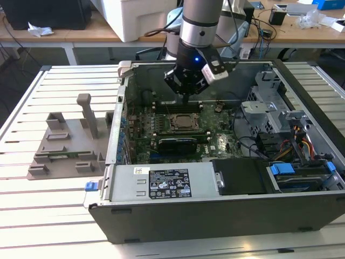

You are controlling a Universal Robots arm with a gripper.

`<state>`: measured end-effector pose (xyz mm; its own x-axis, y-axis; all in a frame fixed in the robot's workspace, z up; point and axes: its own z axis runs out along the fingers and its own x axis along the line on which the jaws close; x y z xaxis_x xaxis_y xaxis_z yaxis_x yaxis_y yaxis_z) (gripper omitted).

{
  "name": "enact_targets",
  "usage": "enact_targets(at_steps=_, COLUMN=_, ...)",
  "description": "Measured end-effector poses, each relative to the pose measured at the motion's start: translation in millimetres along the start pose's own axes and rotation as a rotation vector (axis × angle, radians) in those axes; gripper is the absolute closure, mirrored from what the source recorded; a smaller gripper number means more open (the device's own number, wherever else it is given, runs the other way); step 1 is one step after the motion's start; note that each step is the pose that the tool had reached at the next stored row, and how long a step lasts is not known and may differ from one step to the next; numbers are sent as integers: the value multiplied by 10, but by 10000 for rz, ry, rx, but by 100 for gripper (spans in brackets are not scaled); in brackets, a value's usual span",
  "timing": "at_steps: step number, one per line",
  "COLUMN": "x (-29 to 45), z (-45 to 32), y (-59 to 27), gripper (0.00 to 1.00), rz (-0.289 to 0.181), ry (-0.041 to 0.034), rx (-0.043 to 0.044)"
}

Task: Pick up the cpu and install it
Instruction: 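Install the first cpu locking lever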

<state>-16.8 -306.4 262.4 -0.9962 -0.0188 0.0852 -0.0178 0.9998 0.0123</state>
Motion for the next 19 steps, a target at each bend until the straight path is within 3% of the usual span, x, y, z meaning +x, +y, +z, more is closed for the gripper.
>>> enact_targets(at_steps=2, x=100, z=11, y=2, gripper=89, rz=1, ry=-1, rx=-9)
enact_targets(at_steps=3, x=236, z=24, y=5, gripper=89, rz=0, ry=-3, rx=-38)
enact_targets(at_steps=5, x=580, z=60, y=17, gripper=89, rz=-2, ry=-17, rx=-46)
enact_targets(at_steps=6, x=659, z=70, y=67, gripper=89, rz=-4, ry=-17, rx=-63)
enact_targets(at_steps=9, x=670, z=78, y=190, gripper=89, rz=-7, ry=-19, rx=-97)
enact_targets(at_steps=12, x=646, z=75, y=225, gripper=89, rz=-7, ry=-18, rx=-95)
enact_targets(at_steps=15, x=575, z=70, y=230, gripper=89, rz=-7, ry=-18, rx=-98)
enact_targets(at_steps=19, x=419, z=56, y=230, gripper=89, rz=-5, ry=2, rx=-104)
